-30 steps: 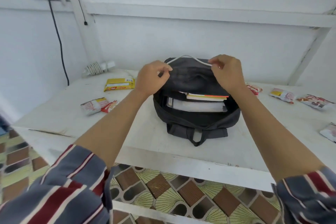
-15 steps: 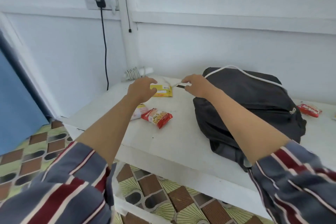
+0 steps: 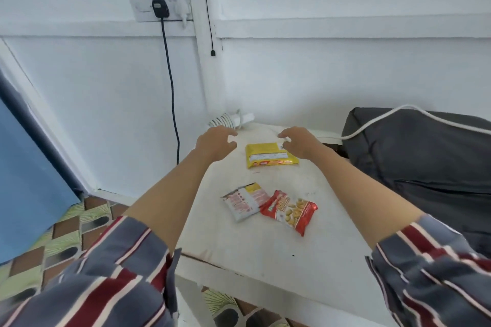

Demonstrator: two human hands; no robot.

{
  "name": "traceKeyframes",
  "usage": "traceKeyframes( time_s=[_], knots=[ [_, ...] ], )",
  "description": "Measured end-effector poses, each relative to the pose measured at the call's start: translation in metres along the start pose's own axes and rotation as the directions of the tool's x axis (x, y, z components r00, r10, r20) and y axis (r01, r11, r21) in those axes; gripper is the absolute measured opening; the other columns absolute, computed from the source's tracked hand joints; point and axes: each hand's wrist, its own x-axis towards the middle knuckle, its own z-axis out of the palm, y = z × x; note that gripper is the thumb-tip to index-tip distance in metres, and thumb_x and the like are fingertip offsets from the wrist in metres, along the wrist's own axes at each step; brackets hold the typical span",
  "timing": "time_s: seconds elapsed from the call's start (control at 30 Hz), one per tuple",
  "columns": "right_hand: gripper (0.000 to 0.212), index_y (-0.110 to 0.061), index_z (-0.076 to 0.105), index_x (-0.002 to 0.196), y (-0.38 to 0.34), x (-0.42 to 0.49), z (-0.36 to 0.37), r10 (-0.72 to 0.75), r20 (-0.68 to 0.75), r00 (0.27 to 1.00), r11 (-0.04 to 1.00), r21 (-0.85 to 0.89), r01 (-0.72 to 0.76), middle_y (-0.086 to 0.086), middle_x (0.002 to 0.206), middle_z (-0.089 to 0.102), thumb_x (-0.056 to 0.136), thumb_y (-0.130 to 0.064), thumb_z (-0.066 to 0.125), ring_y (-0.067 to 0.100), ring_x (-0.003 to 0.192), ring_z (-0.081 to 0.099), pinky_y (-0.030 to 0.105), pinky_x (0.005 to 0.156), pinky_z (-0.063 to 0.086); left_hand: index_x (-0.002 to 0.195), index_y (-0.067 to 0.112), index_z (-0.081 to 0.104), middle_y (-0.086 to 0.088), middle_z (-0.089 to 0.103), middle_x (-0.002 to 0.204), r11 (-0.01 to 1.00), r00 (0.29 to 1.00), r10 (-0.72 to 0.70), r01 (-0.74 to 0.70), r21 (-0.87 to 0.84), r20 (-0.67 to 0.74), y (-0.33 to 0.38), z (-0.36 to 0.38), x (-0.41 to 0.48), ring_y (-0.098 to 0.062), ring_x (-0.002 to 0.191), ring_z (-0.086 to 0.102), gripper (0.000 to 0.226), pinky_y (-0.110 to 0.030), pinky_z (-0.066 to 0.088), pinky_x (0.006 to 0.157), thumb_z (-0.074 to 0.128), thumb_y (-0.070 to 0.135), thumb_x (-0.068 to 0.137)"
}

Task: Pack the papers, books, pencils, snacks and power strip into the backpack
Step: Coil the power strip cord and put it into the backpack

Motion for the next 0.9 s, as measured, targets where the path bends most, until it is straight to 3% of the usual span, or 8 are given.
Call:
traceKeyframes(
  time_s=[0.27,0.47,0.67,0.8,0.9],
  knots=[
    [0.036,-0.009,0.052,0.129,0.019,0.079,0.007,0.095,-0.033,0.995,0.995,0.006,-0.095,0.006,0.138,0.048,0.095,-0.01,0.041,0.023,0.128,0.042,0.031,0.105,0.033,0.131,0.022,0.05,-0.004,0.049,0.132,0.995,0.998,-0.052,0.049,-0.092,-0.03,-0.03,0.004,0.076,-0.025,0.122,0.044,0.042,-0.035,0.039,0.093,0.056,0.024,0.089],
    [0.039,-0.01,0.045,0.135,0.03,0.135,0.025,0.134,0.039,0.99,0.99,-0.04,-0.133,0.006,0.145,0.04,0.098,-0.019,0.039,0.022,0.133,0.035,0.031,0.107,0.029,0.141,0.023,0.036,-0.009,0.04,0.138,0.993,0.997,-0.079,0.079,-0.083,0.003,-0.052,0.017,0.133,-0.029,0.129,0.034,0.064,-0.041,0.035,0.1,0.063,0.032,0.084],
    [0.044,-0.011,0.039,0.14,0.035,0.17,0.046,0.168,0.088,0.982,0.985,-0.054,-0.164,0.007,0.148,0.035,0.099,-0.025,0.039,0.023,0.136,0.032,0.033,0.108,0.028,0.144,0.035,0.025,-0.002,0.023,0.151,1.0,0.995,0.008,-0.006,-0.028,0.098,-0.065,0.03,0.179,-0.027,0.138,0.021,0.082,-0.041,0.026,0.108,0.07,0.046,0.076],
    [0.038,-0.01,0.051,0.131,0.038,0.182,0.056,0.172,0.039,0.984,0.985,-0.041,-0.17,0.009,0.134,0.048,0.098,-0.026,0.044,0.026,0.123,0.045,0.034,0.096,0.039,0.144,0.046,0.01,-0.004,0.013,0.154,0.995,0.976,0.02,-0.041,0.094,0.216,-0.078,0.044,0.2,-0.029,0.141,0.015,0.105,-0.048,0.02,0.112,0.077,0.053,0.064],
    [0.029,-0.009,0.063,0.114,0.042,0.187,0.061,0.165,-0.04,0.985,0.986,-0.021,-0.166,0.012,0.113,0.056,0.096,-0.024,0.047,0.028,0.105,0.055,0.031,0.076,0.042,0.142,0.052,0.0,-0.004,0.01,0.154,0.997,0.958,0.03,-0.047,0.054,0.286,-0.091,0.052,0.208,-0.031,0.136,0.029,0.117,-0.049,0.031,0.106,0.082,0.046,0.059]
  ],
)
